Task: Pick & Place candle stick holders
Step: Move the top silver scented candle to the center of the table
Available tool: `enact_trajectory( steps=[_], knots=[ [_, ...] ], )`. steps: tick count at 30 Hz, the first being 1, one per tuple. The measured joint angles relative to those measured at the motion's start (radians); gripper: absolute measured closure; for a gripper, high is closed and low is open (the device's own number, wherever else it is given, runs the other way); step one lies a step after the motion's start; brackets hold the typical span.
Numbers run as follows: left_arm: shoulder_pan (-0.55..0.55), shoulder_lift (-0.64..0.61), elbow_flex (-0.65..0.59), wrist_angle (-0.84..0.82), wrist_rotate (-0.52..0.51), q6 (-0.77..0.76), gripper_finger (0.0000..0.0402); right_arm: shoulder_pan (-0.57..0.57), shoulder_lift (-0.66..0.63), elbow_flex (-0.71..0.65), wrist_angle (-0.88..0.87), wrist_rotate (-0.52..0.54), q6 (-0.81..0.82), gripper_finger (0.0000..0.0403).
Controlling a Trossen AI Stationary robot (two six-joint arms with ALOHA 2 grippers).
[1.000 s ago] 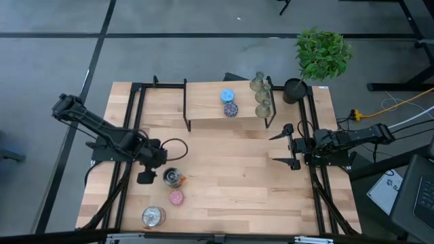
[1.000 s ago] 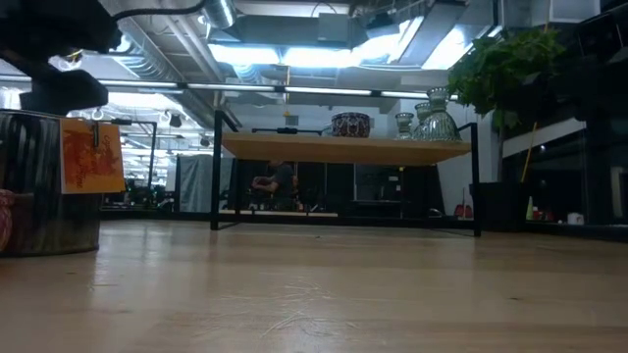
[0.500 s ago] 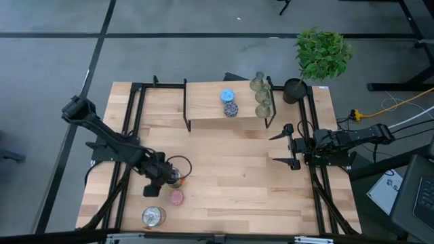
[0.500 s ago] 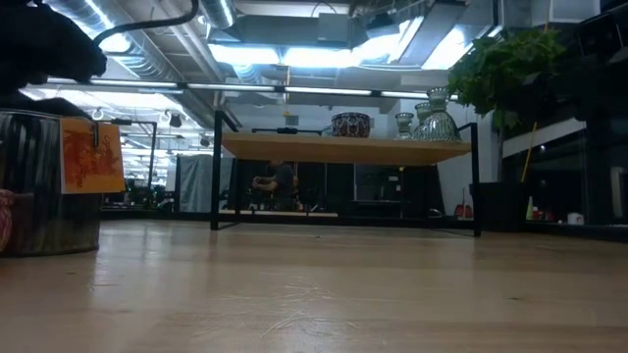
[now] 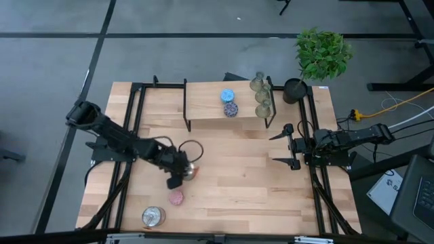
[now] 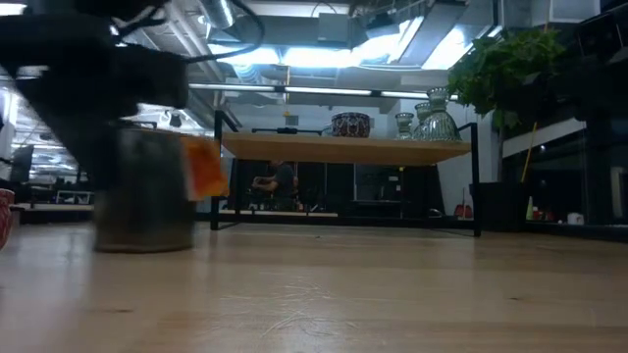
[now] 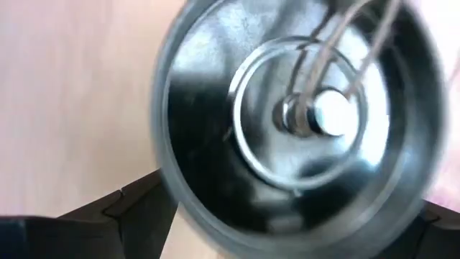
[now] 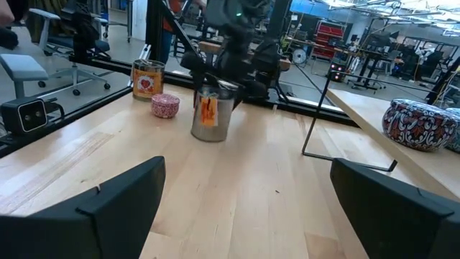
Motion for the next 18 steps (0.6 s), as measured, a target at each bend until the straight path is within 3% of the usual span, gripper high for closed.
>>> enact_trajectory(
  steps=[11, 18],
  knots=[
    [0.223, 0.000, 0.000, 0.277, -0.074, 0.179, 0.0064, 0.000, 0.000, 0.000, 0.000, 0.000, 0.000, 0.0005],
    [0.237, -0.001, 0.028, 0.337, -0.031, 0.259, 0.0064, 0.000, 0.000, 0.000, 0.000, 0.000, 0.000, 0.0005]
  ],
)
